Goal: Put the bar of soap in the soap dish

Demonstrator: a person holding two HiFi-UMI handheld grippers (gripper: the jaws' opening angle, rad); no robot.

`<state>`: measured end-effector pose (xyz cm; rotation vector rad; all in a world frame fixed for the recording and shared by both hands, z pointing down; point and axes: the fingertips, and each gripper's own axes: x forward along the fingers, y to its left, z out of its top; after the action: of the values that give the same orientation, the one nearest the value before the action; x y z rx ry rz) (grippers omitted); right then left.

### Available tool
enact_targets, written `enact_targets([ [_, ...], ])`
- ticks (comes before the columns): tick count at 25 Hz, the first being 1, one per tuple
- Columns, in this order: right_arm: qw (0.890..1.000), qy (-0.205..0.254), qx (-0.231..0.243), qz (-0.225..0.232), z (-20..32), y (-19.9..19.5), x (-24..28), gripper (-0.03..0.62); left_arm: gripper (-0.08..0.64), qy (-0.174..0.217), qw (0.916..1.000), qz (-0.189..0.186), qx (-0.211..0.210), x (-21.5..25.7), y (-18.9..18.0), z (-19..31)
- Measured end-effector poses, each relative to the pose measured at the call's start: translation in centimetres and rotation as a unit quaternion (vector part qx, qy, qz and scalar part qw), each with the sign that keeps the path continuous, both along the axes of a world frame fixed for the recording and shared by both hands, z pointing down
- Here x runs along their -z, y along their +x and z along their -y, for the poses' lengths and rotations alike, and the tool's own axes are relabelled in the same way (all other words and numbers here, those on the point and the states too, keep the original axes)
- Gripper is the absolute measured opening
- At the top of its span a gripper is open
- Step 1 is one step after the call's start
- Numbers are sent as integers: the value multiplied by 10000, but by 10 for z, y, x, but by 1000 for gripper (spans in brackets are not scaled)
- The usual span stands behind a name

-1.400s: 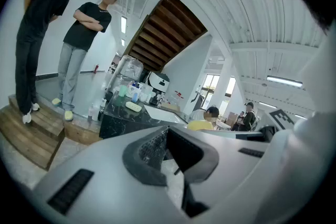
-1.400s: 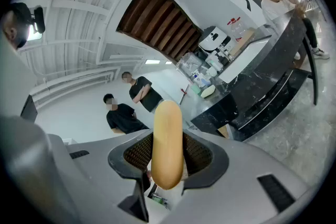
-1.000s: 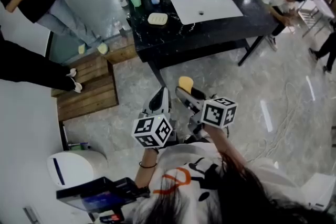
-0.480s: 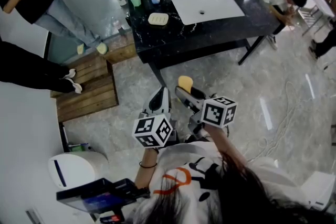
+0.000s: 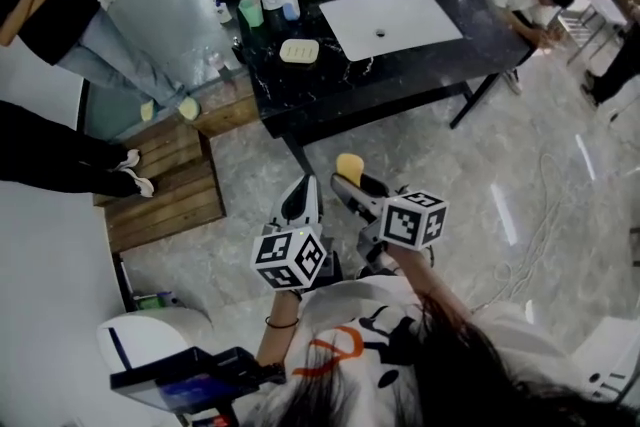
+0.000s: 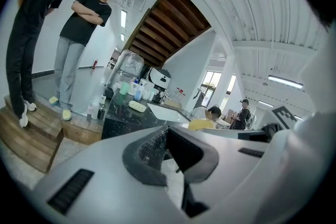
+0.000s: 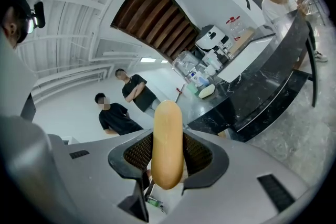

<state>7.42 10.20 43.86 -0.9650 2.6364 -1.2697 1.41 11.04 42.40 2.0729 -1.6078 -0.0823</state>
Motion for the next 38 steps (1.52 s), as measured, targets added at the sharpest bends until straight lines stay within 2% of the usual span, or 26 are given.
enact_targets([
  [22, 9995, -61, -305, -102, 61, -66, -4, 164, 2, 24, 9995, -85, -301, -1, -68, 70],
  [38, 9974, -121, -674, -225, 87, -100, -13, 164, 2, -8, 9979, -145, -628, -10, -105, 98],
])
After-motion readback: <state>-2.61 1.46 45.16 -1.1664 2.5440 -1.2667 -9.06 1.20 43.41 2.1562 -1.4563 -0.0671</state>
